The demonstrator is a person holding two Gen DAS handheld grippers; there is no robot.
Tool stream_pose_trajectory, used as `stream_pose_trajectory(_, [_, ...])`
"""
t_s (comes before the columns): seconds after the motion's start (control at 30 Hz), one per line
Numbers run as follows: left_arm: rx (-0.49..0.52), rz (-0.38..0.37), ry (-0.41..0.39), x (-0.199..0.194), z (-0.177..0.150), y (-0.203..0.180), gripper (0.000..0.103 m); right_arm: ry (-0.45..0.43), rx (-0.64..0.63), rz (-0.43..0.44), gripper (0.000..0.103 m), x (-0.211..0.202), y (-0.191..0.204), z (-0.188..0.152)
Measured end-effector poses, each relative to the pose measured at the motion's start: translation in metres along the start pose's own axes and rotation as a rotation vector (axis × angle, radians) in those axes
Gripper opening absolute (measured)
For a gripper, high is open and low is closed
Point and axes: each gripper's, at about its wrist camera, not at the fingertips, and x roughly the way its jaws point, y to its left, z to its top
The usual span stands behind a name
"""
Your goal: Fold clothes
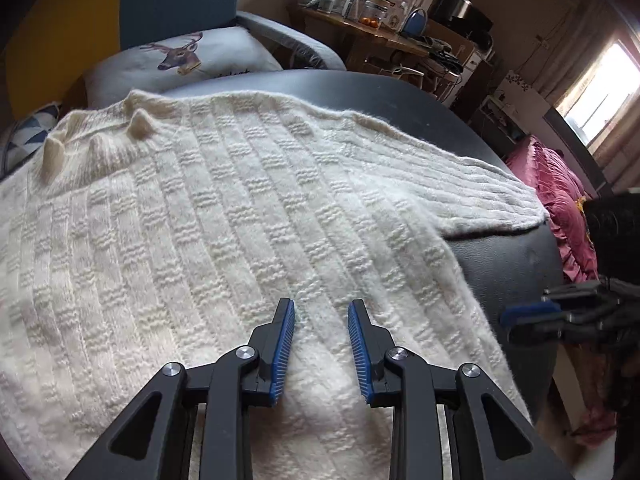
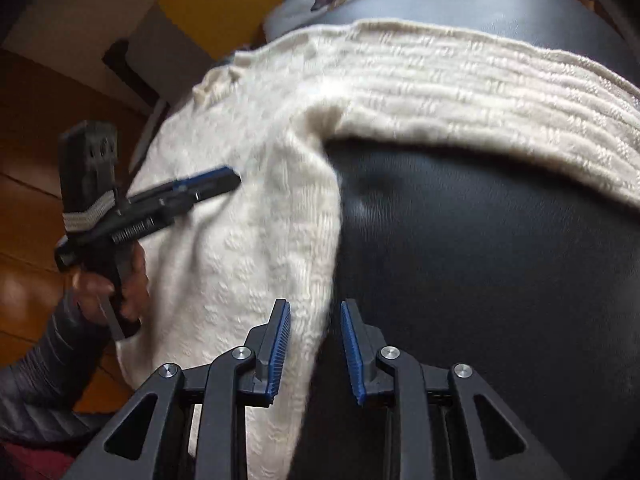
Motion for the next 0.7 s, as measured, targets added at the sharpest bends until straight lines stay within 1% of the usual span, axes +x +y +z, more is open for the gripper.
stream_pose_trajectory(0.03, [-0.001,-0.014,-0.005,0.000,0.000,0.002,0.028,-0.002,-0.001,0.021,0.033,0.002,0.000,-0.003])
stream_pose_trajectory(0.1, [0.030,0.001,0.004,0.003,0.000,-0.002,0.028,-0.008,0.048,0.155,0.034,0.008,-0.003,0.003])
stream_pose_trajectory(0.2, [0.078,0.027,0.009,0.006,-0.001,-0.008,0.028,-0.097,0.091,0.267,0.035,0.021,-0.008,0.023])
stream_pose_trajectory(0.23, [0.089,0.032,0.008,0.007,-0.002,-0.010,0.028,-0.133,0.127,0.323,0.035,0.025,-0.011,0.032])
stream_pose_trajectory(0.3, [0.090,0.030,0.006,0.008,-0.002,-0.010,0.028,-0.196,0.170,0.383,0.035,0.028,-0.013,0.051])
stream_pose_trajectory(0.4, [0.080,0.017,0.003,0.008,-0.004,-0.007,0.028,-0.309,0.263,0.409,0.035,0.027,-0.024,0.070])
stream_pose_trajectory(0.47, [0.079,0.015,-0.003,0.008,-0.005,-0.008,0.028,-0.393,0.357,0.463,0.035,0.020,-0.035,0.072])
stream_pose_trajectory(0.5, [0.079,0.015,-0.008,0.007,-0.006,-0.008,0.028,-0.413,0.397,0.512,0.035,0.017,-0.040,0.069])
stream_pose_trajectory(0.53, [0.084,0.018,-0.015,0.007,-0.007,-0.009,0.028,-0.417,0.409,0.567,0.035,0.015,-0.040,0.066])
stream_pose_trajectory(0.57, [0.090,0.021,-0.022,0.007,-0.008,-0.010,0.028,-0.417,0.398,0.599,0.035,0.010,-0.038,0.061])
stream_pose_trajectory(0.63, [0.101,0.027,-0.036,0.006,-0.011,-0.012,0.028,-0.441,0.361,0.594,0.035,-0.007,-0.033,0.051])
stream_pose_trajectory(0.67, [0.098,0.023,-0.041,0.004,-0.010,-0.013,0.028,-0.445,0.347,0.547,0.036,-0.016,-0.033,0.047])
stream_pose_trajectory(0.7, [0.095,0.020,-0.045,0.003,-0.010,-0.014,0.028,-0.428,0.344,0.449,0.037,-0.022,-0.033,0.045])
